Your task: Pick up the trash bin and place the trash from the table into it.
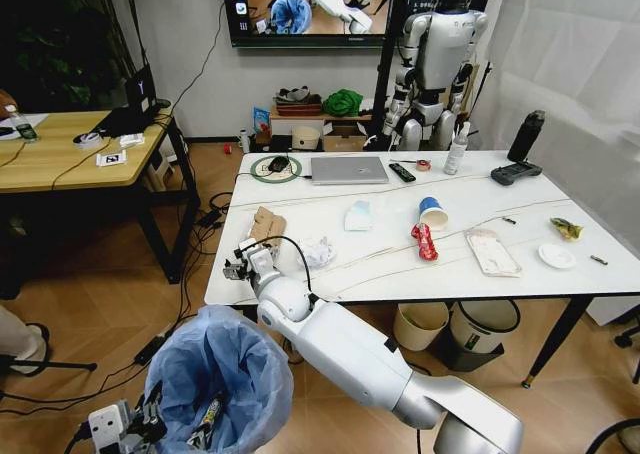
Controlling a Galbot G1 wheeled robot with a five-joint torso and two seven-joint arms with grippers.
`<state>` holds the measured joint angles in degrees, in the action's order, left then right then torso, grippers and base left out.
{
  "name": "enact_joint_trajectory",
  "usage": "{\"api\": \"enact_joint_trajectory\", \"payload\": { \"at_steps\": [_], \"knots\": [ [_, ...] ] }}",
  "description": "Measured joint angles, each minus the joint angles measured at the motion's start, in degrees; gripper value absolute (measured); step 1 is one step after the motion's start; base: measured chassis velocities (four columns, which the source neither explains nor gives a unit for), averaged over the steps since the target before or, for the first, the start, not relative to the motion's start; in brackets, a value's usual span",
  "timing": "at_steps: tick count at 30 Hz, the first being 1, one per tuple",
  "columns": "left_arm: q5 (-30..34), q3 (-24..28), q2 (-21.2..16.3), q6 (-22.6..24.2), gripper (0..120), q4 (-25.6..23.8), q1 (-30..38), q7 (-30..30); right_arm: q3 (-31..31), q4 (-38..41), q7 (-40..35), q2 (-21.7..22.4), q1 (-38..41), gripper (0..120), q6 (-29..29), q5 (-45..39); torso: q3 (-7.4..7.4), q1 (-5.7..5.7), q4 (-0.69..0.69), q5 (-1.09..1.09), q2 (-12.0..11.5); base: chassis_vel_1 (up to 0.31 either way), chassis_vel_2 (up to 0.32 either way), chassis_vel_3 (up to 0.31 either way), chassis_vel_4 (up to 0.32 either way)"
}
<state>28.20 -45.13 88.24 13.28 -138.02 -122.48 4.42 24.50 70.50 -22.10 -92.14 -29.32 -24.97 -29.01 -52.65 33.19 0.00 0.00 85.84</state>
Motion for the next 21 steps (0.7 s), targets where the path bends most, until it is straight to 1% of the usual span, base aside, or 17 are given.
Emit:
{"api": "enact_joint_trajectory", "payload": {
  "at_steps": [10, 21],
  "knots": [
    [0.06, 0.67, 0.01, 0.25, 0, 0.45, 0.8, 0.13, -2.46, 1.38, 0.12, 0.01, -0.04, 100, -0.09, 0.34, 0.0, 0.0, 0.0, 0.0, 0.0, 0.0, 0.0, 0.0, 0.0],
    [-0.02, 1.3, 0.07, 0.29, 0, 0.6, 0.89, 0.18, -3.32, 4.31, 0.12, 0.01, -1.54, 100, -0.45, -0.02, 0.0, 0.0, 0.0, 0.0, 0.0, 0.0, 0.0, 0.0, 0.0]
  ]
}}
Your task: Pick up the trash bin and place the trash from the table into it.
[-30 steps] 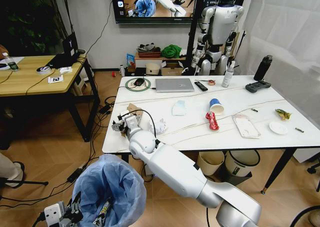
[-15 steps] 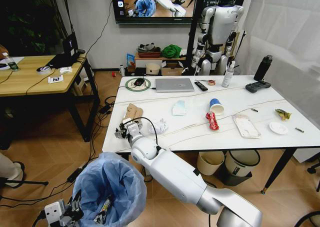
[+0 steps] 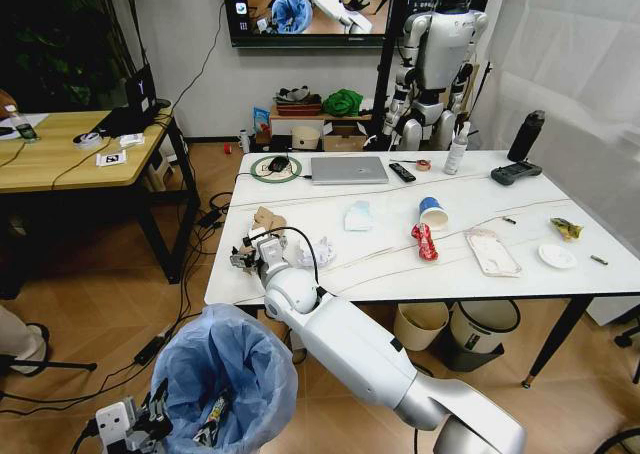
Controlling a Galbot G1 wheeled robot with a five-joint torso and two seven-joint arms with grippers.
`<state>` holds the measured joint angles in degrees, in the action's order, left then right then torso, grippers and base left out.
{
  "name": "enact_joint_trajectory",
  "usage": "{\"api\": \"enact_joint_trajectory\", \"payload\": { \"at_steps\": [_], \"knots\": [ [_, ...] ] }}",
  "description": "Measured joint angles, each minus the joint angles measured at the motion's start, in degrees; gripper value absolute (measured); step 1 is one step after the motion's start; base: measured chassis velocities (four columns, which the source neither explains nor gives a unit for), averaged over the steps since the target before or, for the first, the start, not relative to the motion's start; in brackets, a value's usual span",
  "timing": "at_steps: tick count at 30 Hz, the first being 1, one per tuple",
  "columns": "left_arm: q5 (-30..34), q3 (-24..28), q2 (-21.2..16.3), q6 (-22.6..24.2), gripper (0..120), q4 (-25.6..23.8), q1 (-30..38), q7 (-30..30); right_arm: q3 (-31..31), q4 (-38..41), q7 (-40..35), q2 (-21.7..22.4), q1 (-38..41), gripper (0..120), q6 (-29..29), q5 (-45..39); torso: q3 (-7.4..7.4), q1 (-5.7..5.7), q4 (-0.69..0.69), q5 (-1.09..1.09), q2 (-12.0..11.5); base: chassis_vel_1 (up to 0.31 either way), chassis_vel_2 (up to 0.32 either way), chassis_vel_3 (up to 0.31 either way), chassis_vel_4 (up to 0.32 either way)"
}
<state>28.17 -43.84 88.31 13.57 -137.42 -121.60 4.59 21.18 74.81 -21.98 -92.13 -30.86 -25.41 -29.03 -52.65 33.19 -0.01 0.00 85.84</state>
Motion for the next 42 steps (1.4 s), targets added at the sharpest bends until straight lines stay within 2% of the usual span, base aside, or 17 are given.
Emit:
{"api": "enact_joint_trajectory", "payload": {
  "at_steps": [8, 19, 32, 38, 42],
  "knots": [
    [-0.15, 0.15, 0.01, 0.05, 0, -0.15, -0.1, 0.02, 1.21, 0.03, 0.08, 0.0, -0.95, 100, -0.03, 0.22, 0.0, 0.0, 0.01, 0.0, 0.0, 0.0, 0.0, 0.0, 0.0],
    [-0.23, 0.37, -0.04, 0.05, 0, -0.05, 0.1, 0.01, -0.71, -2.96, 0.94, 0.45, -1.38, 100, 0.58, 3.12, 0.0, 0.0, 0.01, 0.0, 0.0, 0.0, 0.0, 0.0, 0.0],
    [0.08, 0.37, -0.49, 0.05, 0, 0.24, 0.34, -0.01, -2.67, -1.79, 0.85, 3.39, -1.53, 100, 0.42, 3.04, 0.0, 0.0, 0.01, -0.01, 0.0, 0.0, 0.0, 0.0, 0.0],
    [0.21, 0.32, -0.67, 0.05, 0, 0.26, 0.34, -0.01, -4.42, -1.08, 1.04, 6.14, -1.48, 100, 0.39, 2.51, 0.0, 0.0, 0.0, -0.01, 0.0, 0.0, 0.0, 0.0, 0.0],
    [0.44, 0.26, -0.85, 0.05, 0, 0.26, 0.26, -0.03, -4.78, 3.6, 0.94, 8.96, -2.11, 100, -0.6, 0.55, 0.0, 0.0, -0.01, -0.01, 0.0, 0.0, 0.0, 0.0, 0.0]
  ]
}}
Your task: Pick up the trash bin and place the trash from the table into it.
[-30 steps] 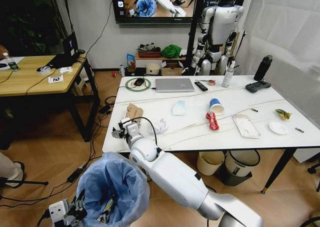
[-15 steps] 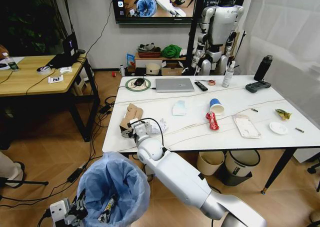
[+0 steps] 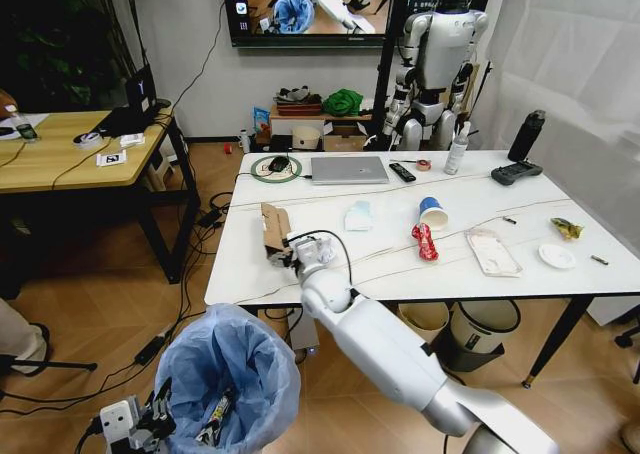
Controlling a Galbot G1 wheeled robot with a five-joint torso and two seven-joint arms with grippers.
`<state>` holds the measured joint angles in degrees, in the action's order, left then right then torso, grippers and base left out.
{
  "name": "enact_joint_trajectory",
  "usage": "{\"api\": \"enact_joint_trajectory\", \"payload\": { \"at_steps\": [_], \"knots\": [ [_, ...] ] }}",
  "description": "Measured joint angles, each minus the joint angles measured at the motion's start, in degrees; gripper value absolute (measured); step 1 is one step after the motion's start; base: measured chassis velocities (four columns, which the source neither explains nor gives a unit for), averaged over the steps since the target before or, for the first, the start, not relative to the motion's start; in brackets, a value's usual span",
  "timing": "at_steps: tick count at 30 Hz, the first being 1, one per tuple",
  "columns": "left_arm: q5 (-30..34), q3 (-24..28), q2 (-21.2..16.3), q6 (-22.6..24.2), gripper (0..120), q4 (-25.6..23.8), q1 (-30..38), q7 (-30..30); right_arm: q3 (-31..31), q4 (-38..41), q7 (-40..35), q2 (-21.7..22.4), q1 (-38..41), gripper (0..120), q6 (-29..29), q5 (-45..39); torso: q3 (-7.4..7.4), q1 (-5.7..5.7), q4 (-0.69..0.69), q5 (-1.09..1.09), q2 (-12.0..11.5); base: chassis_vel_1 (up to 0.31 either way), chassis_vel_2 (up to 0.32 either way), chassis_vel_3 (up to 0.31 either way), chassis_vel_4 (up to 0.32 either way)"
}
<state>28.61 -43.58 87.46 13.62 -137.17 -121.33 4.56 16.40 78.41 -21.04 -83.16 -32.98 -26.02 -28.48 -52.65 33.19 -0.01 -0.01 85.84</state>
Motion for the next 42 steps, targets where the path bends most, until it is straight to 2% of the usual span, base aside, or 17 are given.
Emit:
{"api": "enact_joint_trajectory", "payload": {
  "at_steps": [7, 14, 18, 23, 31, 36, 37, 42],
  "knots": [
    [0.32, -0.06, -0.12, 0.04, 0, -0.05, 0.17, -0.02, 2.24, 7.39, -2.36, 1.42, -1.14, 100, -1.61, -3.26, 0.0, -0.01, 0.01, 0.01, 0.0, 0.0, 0.0, 0.0, 0.0],
    [0.34, -0.1, 0.01, 0.06, 0, -0.09, 0.15, -0.02, 3.02, 6.22, -3.11, -1.05, 0.27, 100, -1.49, -3.62, 0.0, 0.0, 0.01, 0.02, 0.0, 0.0, 0.0, 0.0, 0.0],
    [0.29, -0.09, 0.28, 0.06, 0, -0.18, 0.13, -0.05, 3.37, 0.13, -2.98, -5.11, 2.8, 100, -1.46, -0.83, 0.0, 0.0, 0.02, 0.02, 0.0, 0.0, 0.0, 0.0, 0.0],
    [0.0, 0.11, 0.51, 0.06, 0, -0.16, 0.26, -0.1, 3.15, -5.84, -1.99, -7.31, 3.58, 100, -0.61, 2.18, 0.0, 0.0, 0.02, 0.02, 0.0, 0.0, 0.0, 0.0, 0.0],
    [0.03, 0.05, 0.43, 0.07, 0, -0.16, 0.42, -0.13, 1.48, -11.85, 0.69, -7.59, 3.82, 100, 1.11, 5.45, 0.0, 0.0, 0.01, 0.01, 0.0, 0.0, 0.0, 0.0, 0.0],
    [0.03, 0.12, 0.44, 0.14, 0, 0.02, 0.65, -0.13, 1.37, -11.09, 2.04, -6.6, 3.59, 81, 1.62, 5.76, 0.0, 0.0, 0.0, 0.01, 0.0, 0.0, 0.0, 0.0, 0.0],
    [0.03, 0.12, 0.44, 0.14, 0, 0.02, 0.65, -0.13, 1.37, -11.09, 2.04, -6.6, 3.59, 81, 1.62, 5.76, 0.0, 0.0, 0.0, 0.01, 0.0, 0.0, 0.0, 0.0, 0.0],
    [0.13, 0.09, 0.4, 0.19, 0, 0.09, 0.78, -0.13, 1.85, -10.92, 2.05, -6.8, 3.46, 58, 1.6, 5.74, 0.0, 0.0, 0.01, 0.01, 0.0, 0.0, 0.0, 0.0, 0.0]
  ]
}}
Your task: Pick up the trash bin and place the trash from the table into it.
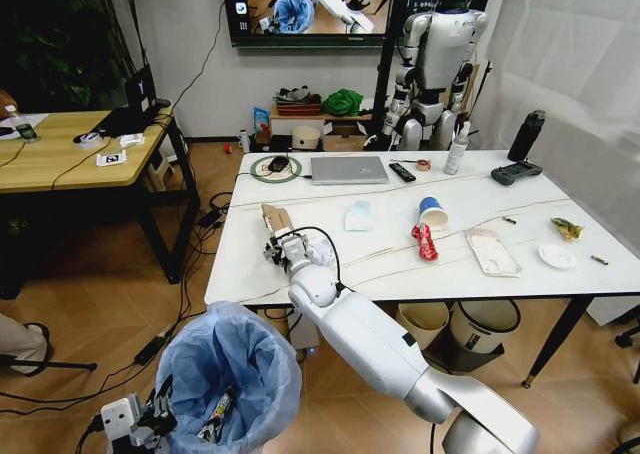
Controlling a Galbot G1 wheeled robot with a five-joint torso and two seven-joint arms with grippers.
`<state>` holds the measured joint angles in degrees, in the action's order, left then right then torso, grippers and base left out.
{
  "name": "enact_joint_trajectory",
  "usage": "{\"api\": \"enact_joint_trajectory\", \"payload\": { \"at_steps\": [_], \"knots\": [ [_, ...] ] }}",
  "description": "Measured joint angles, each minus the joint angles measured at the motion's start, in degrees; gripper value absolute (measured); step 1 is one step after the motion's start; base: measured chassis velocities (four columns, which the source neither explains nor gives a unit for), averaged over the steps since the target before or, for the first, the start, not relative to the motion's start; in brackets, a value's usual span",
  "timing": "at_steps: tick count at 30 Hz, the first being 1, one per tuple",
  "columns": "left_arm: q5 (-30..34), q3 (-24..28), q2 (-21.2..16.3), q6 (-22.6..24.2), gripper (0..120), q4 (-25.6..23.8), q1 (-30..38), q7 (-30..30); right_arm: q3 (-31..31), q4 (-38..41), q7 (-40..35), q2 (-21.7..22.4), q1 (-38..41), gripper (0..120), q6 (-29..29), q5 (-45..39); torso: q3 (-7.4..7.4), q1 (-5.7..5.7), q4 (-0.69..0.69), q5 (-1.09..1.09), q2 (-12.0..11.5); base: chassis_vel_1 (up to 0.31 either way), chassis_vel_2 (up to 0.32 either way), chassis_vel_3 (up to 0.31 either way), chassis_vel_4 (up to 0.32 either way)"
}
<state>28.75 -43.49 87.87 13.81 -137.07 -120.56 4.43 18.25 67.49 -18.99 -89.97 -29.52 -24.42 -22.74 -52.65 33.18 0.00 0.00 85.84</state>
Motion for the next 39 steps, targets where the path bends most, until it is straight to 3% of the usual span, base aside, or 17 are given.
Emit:
{"api": "enact_joint_trajectory", "payload": {
  "at_steps": [10, 14, 18, 22, 34, 39],
  "knots": [
    [0.09, -0.01, -0.13, 0.0, 0, 0.3, -0.04, 0.0, 0.21, -0.09, 0.0, 0.17, -0.46, 27, -0.13, 0.0, 0.0, 0.0, 0.0, 0.0, 0.0, 0.0, 0.0, 0.0, 0.0],
    [0.12, -0.01, -0.28, -0.03, 0, 0.38, -0.05, -0.05, 0.22, 0.23, -0.02, 0.51, -0.97, 8, -0.14, 0.12, 0.0, 0.0, -0.01, 0.0, 0.0, 0.0, 0.0, 0.0, 0.0],
    [0.13, 0.09, -0.47, -0.05, 0, 0.45, -0.08, -0.09, 0.28, 2.2, -0.16, 0.93, -1.28, 0, -0.24, -1.05, 0.0, 0.0, 0.0, 0.0, 0.0, 0.0, 0.0, 0.0, 0.0],
    [0.15, 0.33, -0.76, -0.11, 0, 0.62, -0.21, -0.11, 0.32, 5.98, -0.23, 2.42, -1.72, 0, 0.41, -4.03, 0.0, 0.0, 0.01, 0.0, 0.0, 0.0, 0.0, 0.0, 0.0],
    [0.9, 2.37, -3.14, -0.16, 0, 1.03, 0.43, -0.04, 0.11, 33.51, -1.88, 14.18, -7.2, 0, 6.34, -22.69, 0.01, 0.0, -0.01, -0.02, 0.0, 0.0, 0.0, 0.0, 0.0],
    [0.92, 3.21, -3.8, 0.22, 0, 0.86, 1.03, 0.03, 1.47, 48.24, -0.72, 23.37, -12.57, 0, 11.03, -29.37, 0.01, 0.0, 0.0, -0.01, 0.0, 0.0, 0.0, 0.0, 0.0]
  ]
}}
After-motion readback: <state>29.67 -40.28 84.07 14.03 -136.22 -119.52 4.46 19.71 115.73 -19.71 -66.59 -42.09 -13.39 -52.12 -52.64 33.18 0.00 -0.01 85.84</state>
